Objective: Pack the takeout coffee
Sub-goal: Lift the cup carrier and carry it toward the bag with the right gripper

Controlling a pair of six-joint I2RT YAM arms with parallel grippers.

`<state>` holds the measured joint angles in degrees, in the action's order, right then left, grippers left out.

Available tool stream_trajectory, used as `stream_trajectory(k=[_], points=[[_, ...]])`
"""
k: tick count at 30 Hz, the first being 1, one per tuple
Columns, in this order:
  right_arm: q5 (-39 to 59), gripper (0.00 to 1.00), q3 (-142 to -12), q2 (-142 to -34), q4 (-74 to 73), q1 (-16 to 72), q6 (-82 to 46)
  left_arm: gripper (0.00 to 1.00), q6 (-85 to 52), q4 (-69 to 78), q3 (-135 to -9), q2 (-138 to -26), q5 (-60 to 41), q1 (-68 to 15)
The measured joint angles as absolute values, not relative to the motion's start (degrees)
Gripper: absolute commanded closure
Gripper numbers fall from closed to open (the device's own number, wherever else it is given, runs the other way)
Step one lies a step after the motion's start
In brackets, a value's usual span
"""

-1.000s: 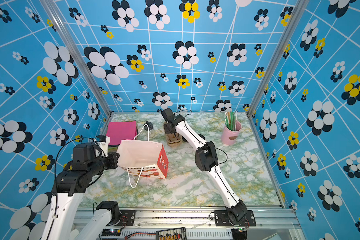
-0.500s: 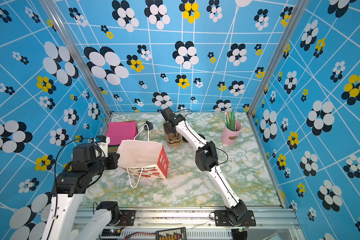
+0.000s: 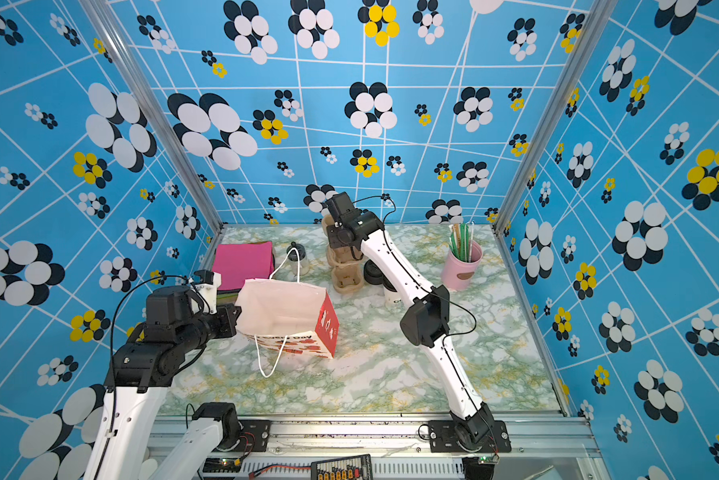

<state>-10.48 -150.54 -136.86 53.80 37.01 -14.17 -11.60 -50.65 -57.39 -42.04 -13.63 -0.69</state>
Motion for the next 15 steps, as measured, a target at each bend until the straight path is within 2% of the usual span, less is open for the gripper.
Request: stream_trajectory(k=[15], points=[[-9.3,0.85,-147.6,-118.4,56.8,37.7,-7.7,1.00,-11.6,-49.1,-57.4,-43.9,-21.6,-0.7]])
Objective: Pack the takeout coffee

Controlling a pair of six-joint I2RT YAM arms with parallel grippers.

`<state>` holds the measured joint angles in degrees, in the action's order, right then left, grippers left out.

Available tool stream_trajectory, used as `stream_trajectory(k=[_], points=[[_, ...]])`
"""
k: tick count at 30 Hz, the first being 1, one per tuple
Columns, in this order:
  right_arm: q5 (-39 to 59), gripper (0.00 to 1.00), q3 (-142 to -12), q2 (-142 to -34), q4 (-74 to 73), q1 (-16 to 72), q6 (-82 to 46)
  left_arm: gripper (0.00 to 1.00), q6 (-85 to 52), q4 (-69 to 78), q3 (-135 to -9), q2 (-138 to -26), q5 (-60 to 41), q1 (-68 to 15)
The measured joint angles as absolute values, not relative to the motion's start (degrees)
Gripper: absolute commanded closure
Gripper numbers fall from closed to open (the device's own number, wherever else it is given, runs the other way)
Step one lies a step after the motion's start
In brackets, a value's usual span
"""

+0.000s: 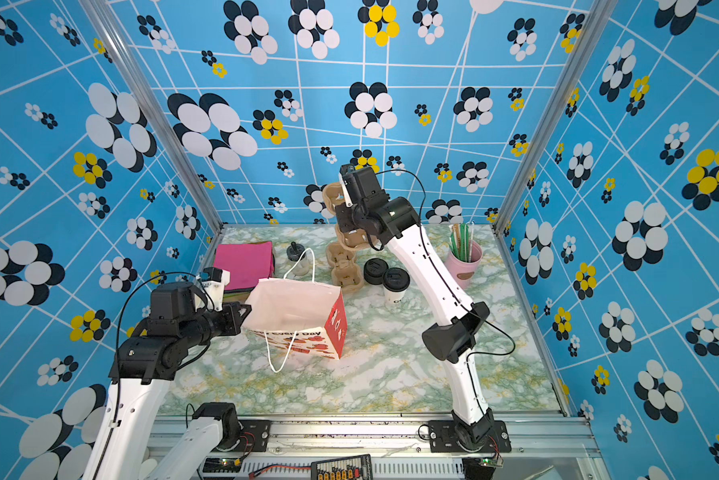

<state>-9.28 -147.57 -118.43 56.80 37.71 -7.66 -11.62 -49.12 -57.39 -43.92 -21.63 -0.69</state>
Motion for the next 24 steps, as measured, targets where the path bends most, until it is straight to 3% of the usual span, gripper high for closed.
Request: stream_trajectory(k=[12,24], points=[[-2.6,0.84,-136.8,-105.7,56.6,42.1,-4.6,1.00,-12.6,-47.7,-57.5,-46.9,-27.8,-0.7],[-0.9,0.83,-131.8,-103.0,56.4,50.5,-3.6,1.00,-13.3,-47.7,-60.8,-50.5,-31.6,-0.7]])
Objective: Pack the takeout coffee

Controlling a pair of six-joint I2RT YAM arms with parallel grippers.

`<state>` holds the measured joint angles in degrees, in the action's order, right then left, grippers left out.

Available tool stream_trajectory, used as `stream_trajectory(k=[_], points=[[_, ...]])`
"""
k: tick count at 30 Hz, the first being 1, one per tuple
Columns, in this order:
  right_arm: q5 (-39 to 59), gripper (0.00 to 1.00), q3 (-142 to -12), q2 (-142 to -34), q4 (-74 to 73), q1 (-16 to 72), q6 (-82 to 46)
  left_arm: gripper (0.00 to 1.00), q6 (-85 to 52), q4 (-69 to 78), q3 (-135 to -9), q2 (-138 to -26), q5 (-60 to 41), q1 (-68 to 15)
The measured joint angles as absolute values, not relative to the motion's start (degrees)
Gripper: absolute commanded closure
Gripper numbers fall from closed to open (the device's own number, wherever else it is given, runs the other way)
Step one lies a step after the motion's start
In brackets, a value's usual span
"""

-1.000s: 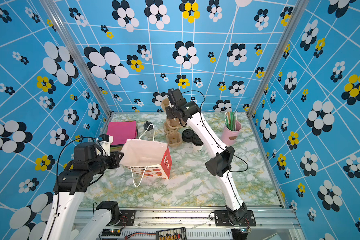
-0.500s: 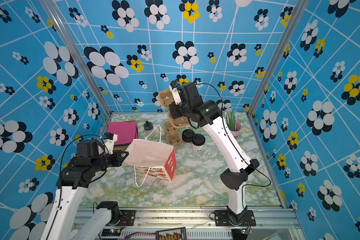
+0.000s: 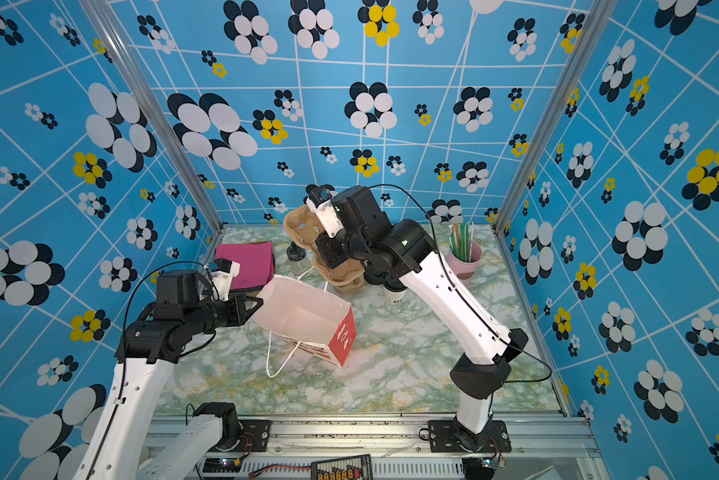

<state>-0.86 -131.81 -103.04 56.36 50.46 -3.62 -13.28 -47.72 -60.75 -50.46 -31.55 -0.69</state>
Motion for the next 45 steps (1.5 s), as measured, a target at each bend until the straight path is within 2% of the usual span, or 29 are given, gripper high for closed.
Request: stream_trajectory(k=[17,26,45], points=[[-0.9,0.83,-128.9,-103.0,56.4,58.1,-3.6,1.00,-14.0,-49.8,-64.3,-55.0,-31.7,-0.7],[-0.8,0.83,-128.2,-103.0,56.4,60.0,-3.6,1.00,-13.9,-50.7,-65.0,-56.0,-31.7,-0.7],[1.0,0.83,-117.8,-103.0,55.9,60.6,1.3,1.00,-13.5,-51.0,-65.0,-56.2,-31.2,-0.7]])
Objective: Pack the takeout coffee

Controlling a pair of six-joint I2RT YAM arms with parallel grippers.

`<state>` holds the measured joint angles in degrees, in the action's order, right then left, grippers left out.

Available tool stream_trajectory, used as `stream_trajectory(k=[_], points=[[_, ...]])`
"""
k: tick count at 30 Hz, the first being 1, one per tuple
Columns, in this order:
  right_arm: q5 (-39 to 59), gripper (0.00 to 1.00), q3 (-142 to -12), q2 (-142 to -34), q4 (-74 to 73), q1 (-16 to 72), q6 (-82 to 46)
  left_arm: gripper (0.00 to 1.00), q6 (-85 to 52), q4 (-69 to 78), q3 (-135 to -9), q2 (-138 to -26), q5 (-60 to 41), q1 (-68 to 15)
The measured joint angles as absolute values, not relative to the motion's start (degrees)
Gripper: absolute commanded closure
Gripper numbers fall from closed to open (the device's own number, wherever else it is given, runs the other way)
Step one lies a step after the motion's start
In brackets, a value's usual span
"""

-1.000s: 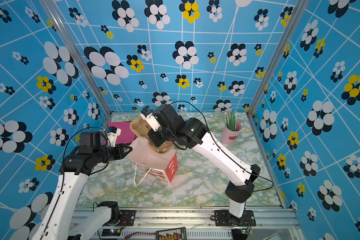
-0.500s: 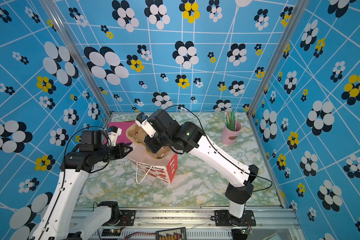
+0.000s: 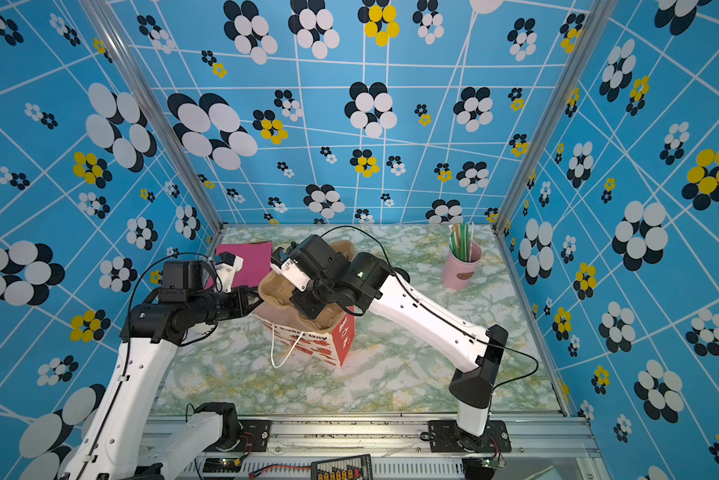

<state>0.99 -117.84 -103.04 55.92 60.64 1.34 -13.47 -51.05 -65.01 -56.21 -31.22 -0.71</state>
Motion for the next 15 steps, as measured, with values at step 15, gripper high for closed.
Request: stream_trajectory(k=[15], points=[[0.6,0.83,-124.9,-111.6,60.6,60.6,7.2,1.00,-12.8,-51.1,-65.0,-56.2,-29.6,-0.6]])
